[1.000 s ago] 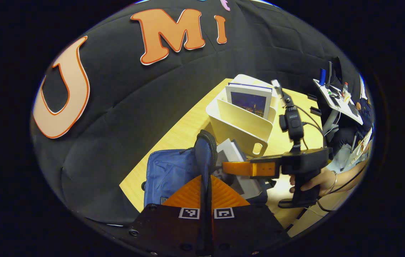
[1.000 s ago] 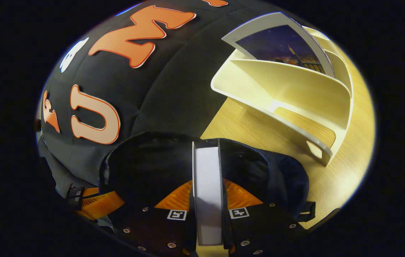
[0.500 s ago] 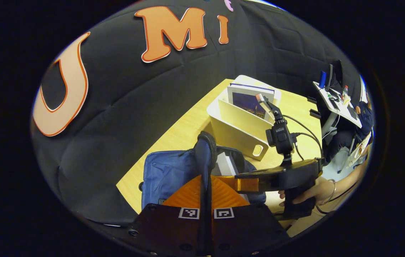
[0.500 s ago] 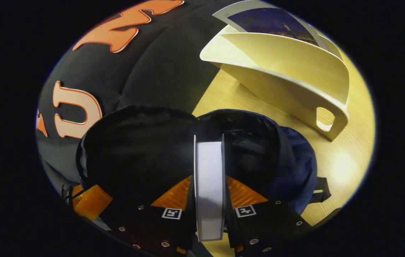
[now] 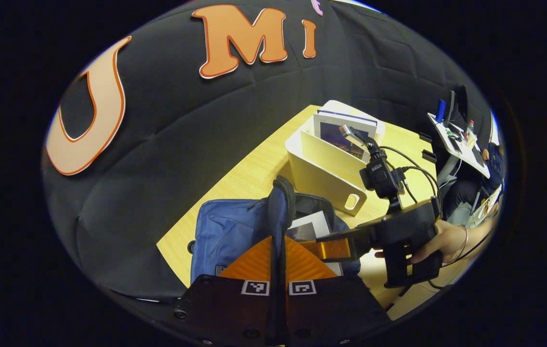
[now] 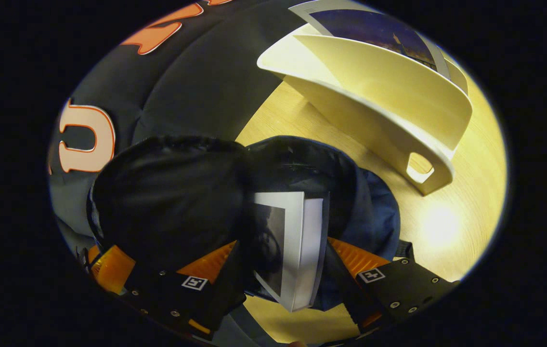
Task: Open the schoolbag, grab two books from the bookshelf and put them into the schoolbag.
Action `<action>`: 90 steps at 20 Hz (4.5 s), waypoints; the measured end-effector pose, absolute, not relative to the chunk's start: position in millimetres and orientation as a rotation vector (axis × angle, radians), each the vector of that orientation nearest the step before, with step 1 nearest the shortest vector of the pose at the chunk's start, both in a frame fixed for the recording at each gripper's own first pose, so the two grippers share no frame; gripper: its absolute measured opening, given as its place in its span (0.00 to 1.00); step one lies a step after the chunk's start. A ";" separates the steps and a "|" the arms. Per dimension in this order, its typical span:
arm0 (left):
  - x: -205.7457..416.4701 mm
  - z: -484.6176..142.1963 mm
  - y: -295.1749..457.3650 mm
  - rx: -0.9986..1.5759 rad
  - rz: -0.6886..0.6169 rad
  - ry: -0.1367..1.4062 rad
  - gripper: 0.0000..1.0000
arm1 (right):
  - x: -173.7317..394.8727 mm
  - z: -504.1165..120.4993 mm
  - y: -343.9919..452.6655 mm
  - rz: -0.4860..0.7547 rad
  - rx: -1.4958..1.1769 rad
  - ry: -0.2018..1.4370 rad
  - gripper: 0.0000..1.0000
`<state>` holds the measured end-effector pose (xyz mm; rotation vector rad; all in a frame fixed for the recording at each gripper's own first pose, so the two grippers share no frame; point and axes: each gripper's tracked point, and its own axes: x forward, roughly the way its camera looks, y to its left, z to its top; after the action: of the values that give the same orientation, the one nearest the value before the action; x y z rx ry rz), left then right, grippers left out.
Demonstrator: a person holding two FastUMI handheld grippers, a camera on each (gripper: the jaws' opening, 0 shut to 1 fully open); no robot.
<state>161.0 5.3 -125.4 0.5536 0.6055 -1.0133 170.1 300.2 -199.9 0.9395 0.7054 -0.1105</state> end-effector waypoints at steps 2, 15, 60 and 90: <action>160.3 -126.2 4.9 0.549 -1.009 0.606 0.01 | 168.4 -195.3 284.6 -0.094 0.929 0.698 0.97; 151.0 -133.2 1.4 0.509 -0.994 0.623 0.01 | 50.4 -159.4 161.7 -0.100 0.608 0.716 0.97; 139.4 -171.6 15.7 0.312 -0.843 0.738 0.01 | 194.8 -97.8 23.5 -0.164 -0.027 0.866 0.33; 141.3 -164.7 19.2 0.311 -0.863 0.695 0.01 | 36.2 24.8 140.8 0.103 0.353 0.594 0.30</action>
<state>141.3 19.2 -164.7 0.3112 0.6949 -0.8630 36.2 140.8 24.8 0.3529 0.5941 0.1029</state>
